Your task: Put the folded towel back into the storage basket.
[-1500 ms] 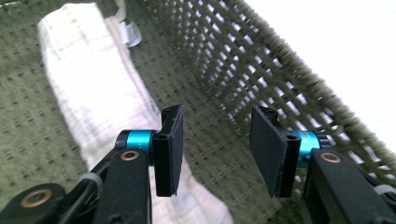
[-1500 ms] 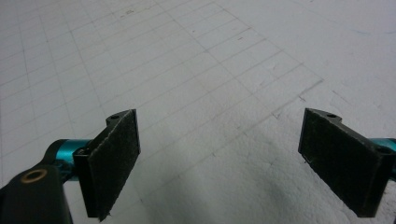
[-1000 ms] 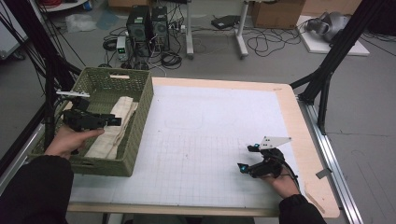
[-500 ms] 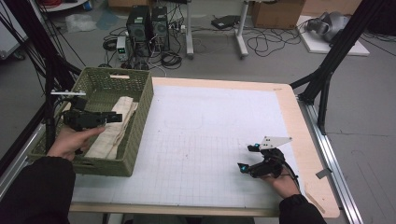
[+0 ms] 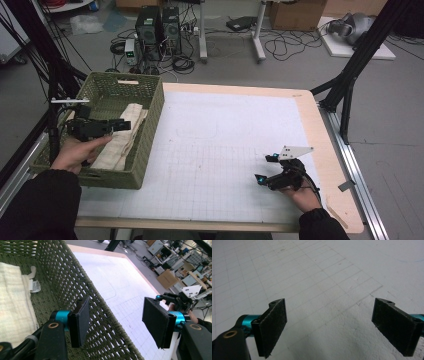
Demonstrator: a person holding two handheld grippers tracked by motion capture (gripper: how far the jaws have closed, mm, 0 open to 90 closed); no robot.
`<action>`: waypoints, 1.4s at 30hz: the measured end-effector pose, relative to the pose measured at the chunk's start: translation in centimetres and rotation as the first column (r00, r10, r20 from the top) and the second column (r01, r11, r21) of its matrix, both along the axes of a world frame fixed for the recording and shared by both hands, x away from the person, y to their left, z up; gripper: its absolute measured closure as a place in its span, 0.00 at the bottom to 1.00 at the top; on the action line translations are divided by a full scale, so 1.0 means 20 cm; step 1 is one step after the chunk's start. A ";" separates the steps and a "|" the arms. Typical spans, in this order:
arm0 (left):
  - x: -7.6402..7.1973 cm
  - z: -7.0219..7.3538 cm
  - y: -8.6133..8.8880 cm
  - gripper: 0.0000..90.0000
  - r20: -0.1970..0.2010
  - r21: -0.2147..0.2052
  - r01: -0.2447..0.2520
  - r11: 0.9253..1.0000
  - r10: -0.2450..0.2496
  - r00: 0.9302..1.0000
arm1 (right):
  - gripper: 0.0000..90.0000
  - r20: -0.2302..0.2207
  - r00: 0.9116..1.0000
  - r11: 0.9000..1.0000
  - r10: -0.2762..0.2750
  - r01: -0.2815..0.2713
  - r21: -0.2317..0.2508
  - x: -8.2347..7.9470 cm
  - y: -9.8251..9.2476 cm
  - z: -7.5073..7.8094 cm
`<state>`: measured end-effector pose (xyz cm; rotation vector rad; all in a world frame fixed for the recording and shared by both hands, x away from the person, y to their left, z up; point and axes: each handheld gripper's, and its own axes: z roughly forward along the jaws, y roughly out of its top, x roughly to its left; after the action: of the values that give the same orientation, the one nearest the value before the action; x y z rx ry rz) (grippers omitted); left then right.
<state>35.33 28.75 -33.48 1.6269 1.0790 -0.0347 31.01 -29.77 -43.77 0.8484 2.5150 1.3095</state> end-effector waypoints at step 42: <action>-0.17 0.08 -0.42 0.40 0.089 0.043 0.084 0.996 -0.087 0.992 | 0.13 0.015 1.000 1.000 0.000 0.000 0.010 -0.01 0.00 0.03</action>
<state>31.89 20.26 -31.81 1.6931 0.9455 0.0036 30.77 -29.86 -43.20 0.8375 2.4991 1.3243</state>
